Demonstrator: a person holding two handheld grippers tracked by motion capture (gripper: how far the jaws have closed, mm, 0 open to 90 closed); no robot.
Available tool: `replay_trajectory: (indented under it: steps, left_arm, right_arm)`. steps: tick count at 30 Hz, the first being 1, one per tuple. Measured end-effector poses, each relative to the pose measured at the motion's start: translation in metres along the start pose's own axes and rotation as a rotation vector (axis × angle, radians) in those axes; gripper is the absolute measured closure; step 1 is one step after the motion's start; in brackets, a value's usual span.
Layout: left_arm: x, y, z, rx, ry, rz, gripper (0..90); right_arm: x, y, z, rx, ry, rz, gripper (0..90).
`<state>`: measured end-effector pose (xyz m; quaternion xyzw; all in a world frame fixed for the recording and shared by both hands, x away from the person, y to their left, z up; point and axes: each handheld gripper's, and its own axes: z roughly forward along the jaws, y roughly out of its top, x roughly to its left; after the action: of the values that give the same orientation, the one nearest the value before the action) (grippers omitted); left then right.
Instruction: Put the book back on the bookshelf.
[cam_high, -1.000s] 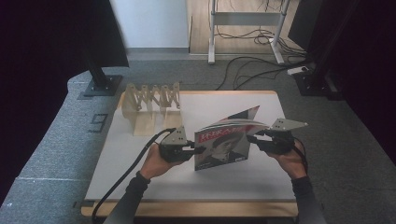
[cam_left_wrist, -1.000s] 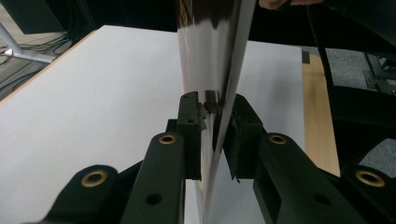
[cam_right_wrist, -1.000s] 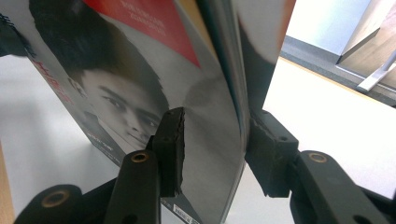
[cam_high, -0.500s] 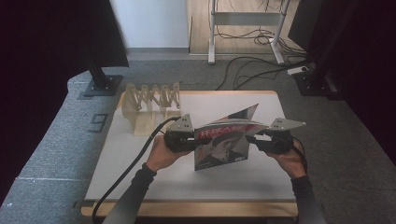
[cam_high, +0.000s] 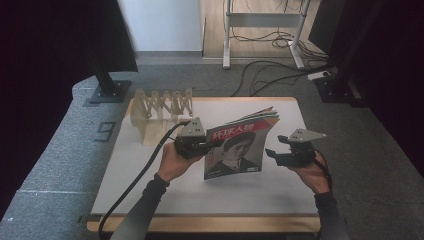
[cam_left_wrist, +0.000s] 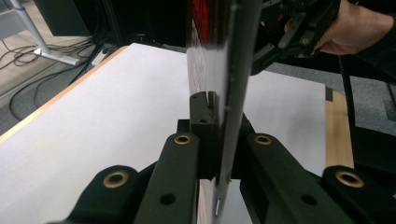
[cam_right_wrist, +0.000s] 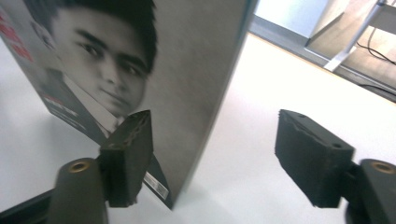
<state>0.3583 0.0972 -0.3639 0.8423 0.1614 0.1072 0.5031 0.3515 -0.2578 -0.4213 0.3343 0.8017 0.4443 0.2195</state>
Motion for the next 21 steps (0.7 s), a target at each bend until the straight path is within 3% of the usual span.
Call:
replay_trajectory:
  steps: [9, 21]
  left_arm:
    - [0.004, 0.002, -0.012, 0.008, 0.007, -0.012, 86.9]
    - [0.016, 0.0, -0.044, 0.003, 0.065, -0.061, 87.0]
  right_arm:
    - [0.0, -0.013, 0.006, 0.046, -0.023, 0.019, 17.3]
    - [0.004, -0.037, 0.018, 0.102, -0.074, 0.068, 12.2]
